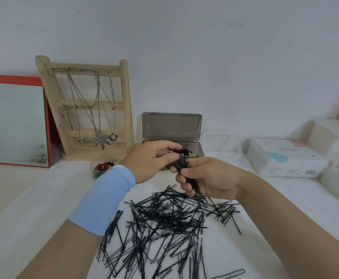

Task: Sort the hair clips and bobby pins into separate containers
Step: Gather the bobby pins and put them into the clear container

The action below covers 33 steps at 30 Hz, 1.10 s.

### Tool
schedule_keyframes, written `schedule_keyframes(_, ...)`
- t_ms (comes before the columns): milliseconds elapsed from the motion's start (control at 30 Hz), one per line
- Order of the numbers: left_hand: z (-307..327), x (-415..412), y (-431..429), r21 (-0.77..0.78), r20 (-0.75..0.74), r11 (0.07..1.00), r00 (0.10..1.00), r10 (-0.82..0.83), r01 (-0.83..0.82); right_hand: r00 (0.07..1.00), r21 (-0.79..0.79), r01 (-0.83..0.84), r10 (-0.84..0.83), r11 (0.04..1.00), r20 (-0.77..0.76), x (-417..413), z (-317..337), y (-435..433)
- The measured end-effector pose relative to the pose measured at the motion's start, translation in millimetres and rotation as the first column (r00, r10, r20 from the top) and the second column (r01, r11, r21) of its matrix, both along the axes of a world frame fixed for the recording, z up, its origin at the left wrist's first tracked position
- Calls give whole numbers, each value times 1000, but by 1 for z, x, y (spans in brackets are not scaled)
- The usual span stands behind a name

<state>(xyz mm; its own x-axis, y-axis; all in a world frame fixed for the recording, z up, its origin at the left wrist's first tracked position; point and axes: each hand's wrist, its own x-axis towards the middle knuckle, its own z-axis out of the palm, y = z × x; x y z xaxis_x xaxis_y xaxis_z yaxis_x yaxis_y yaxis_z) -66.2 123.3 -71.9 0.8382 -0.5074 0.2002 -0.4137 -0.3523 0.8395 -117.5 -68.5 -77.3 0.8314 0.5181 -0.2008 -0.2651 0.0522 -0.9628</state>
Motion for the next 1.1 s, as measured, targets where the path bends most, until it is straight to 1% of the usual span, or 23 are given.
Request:
schedule_keyframes(33, 2, 1, 2, 16, 11, 998, 999, 53, -53, 1000, -10, 28, -28, 1000, 4, 1, -1, -1)
schedule_keyframes(67, 4, 2, 4, -1, 2, 995, 995, 102, -102, 998, -17, 57, -57, 998, 10, 3, -1, -1)
schedule_keyframes(100, 5, 2, 5, -53, -40, 991, 992, 122, -124, 997, -21, 81, -81, 997, 15, 4, -2, -1)
schedule_keyframes(200, 3, 0, -3, -232, -183, 969, 982, 42, -85, 992, -10, 127, -127, 992, 21, 6, -4, -1)
schedule_keyframes(267, -1, -1, -9, -274, -186, 959, 982, 20, -71, 996, -12, 90, -90, 996, 11, 5, -3, -1)
schedule_keyframes(333, -5, -2, -12, -252, -148, 967, 989, 11, -48, 1000, -40, 10, -11, 999, -6, 2, -2, -2)
schedule_keyframes(400, -3, -4, -11, -190, -124, 982, 992, -37, 13, 999, -68, -35, 34, 997, -19, 0, -1, -2)
schedule_keyframes(467, 1, -5, -8, -139, -149, 988, 985, -92, 71, 1000, -75, -15, 14, 997, -18, 0, -2, 0)
schedule_keyframes(500, 4, -4, -5, -95, -162, 992, 982, -95, 80, 1000, -77, 1, -3, 997, -17, 1, -2, 0)
schedule_keyframes(600, 13, -3, 7, 121, -136, 993, 991, 0, 16, 999, -85, 39, -40, 996, -19, 2, -1, -4)
schedule_keyframes(633, 15, -3, 10, 160, -133, 987, 991, 34, -13, 998, -83, 56, -58, 995, -17, 3, 0, -5)
schedule_keyframes(667, 15, -3, 12, 159, -151, 987, 987, 61, -36, 996, -72, 84, -85, 994, -15, 4, 0, -6)
schedule_keyframes(733, 15, -5, 10, 81, -189, 993, 977, 99, -85, 986, -34, 169, -169, 985, -3, 6, -1, -5)
schedule_keyframes(833, 12, -6, 0, -60, -134, 979, 973, 187, -196, 964, -36, 261, -259, 965, 55, 8, -3, -2)
schedule_keyframes(900, 12, -9, -6, -125, -211, 965, 957, 201, -230, 957, -38, 282, -279, 959, 81, 8, -4, -1)
schedule_keyframes(967, 11, -12, -10, -129, -280, 963, 940, 196, -239, 956, -34, 282, -278, 959, 90, 7, -4, -1)
schedule_keyframes(1000, 10, -13, -11, -114, -269, 962, 940, 211, -249, 959, -42, 273, -269, 961, 92, 7, -4, -1)
schedule_keyframes(1100, 8, -13, -13, -54, -130, 960, 956, 264, -273, 971, -83, 227, -218, 970, 101, 6, -3, 0)
